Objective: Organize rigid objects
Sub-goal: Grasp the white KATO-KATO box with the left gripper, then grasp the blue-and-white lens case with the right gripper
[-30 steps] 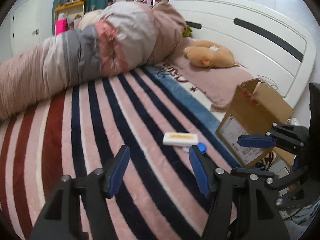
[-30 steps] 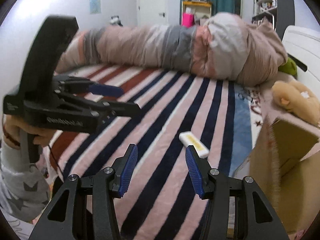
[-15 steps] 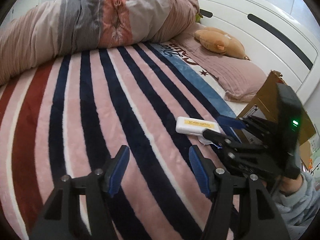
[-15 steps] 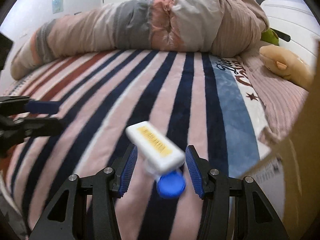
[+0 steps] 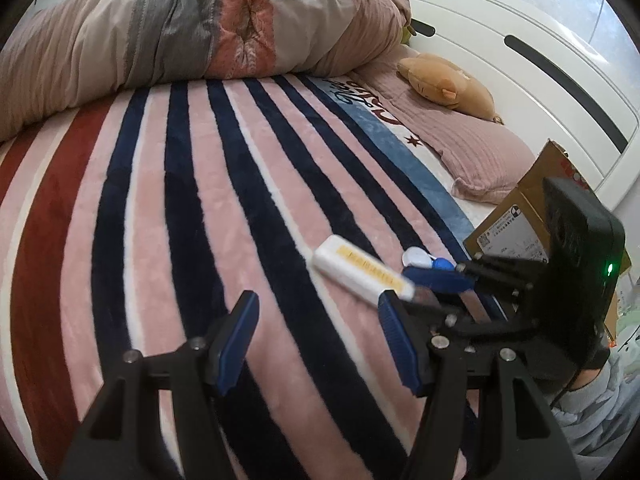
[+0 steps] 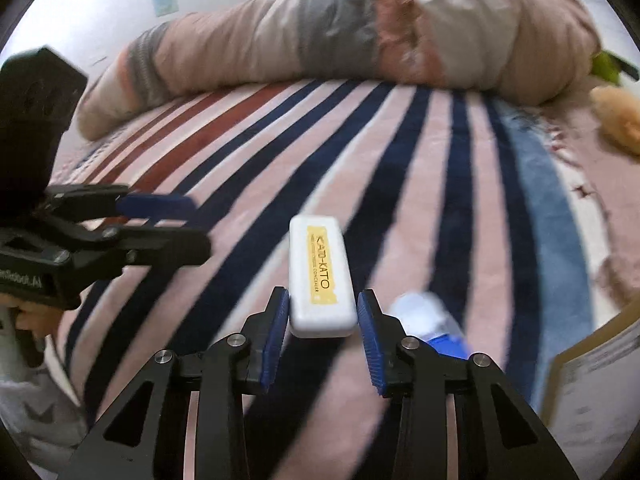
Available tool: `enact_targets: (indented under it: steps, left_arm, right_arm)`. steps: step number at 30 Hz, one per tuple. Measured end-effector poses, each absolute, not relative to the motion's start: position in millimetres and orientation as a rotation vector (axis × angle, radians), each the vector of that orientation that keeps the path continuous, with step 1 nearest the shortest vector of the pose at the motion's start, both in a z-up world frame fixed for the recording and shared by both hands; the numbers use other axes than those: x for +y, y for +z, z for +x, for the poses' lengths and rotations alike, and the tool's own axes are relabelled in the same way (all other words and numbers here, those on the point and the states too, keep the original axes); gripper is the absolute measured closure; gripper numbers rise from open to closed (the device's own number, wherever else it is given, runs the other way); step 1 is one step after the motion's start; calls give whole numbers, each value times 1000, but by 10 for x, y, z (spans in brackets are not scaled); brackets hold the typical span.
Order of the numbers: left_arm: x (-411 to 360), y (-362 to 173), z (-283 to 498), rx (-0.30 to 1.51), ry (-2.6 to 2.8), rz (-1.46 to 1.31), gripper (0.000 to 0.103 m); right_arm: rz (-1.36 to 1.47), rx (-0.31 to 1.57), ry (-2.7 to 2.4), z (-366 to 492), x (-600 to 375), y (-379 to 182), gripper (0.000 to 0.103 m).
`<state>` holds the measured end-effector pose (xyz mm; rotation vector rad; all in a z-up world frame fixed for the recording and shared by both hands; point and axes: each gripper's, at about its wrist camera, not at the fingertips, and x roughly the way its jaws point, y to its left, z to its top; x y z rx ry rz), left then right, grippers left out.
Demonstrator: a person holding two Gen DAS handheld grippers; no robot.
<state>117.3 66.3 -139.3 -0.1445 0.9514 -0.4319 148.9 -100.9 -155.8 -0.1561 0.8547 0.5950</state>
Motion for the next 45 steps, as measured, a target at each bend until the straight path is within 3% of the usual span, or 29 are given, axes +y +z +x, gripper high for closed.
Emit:
enact_targets:
  steps: [7,10,19,26,32,34,35,45]
  left_arm:
    - [635,-1500,1142,991,-428,-149,45]
    - [591,-1554,1133,1004,-436,-158,45]
    - [171,-1729,1190,1025,-422,-152,45]
    - [78,-1789,1187,995,-344,-91,64]
    - [211,-1754,1126,1007,-372,-102,70]
    - [218,-1760,1099,1011,-381,-105,69]
    - [219,-1764,1089,1007,-378,-108,69]
    - [204,-1774,1032,974,-313,-125,71]
  right_arm:
    - [-148,913,728,1234,-875,-1611,72]
    - [-174,866,624,1189,-992,-1520,63]
    - [-268,831,301,1444,-1309,-1642,60]
    - [-276,803,299,1430,-1308,-1632,60]
    - [-240,832,323,1493,-1331,-1668,57]
    - [-230,843,341,1502,-1317,-1681,60]
    - [-230,844,351,1492,-1306,-1666,76]
    - [-246,809,386,1292,-1186,-1504,77]
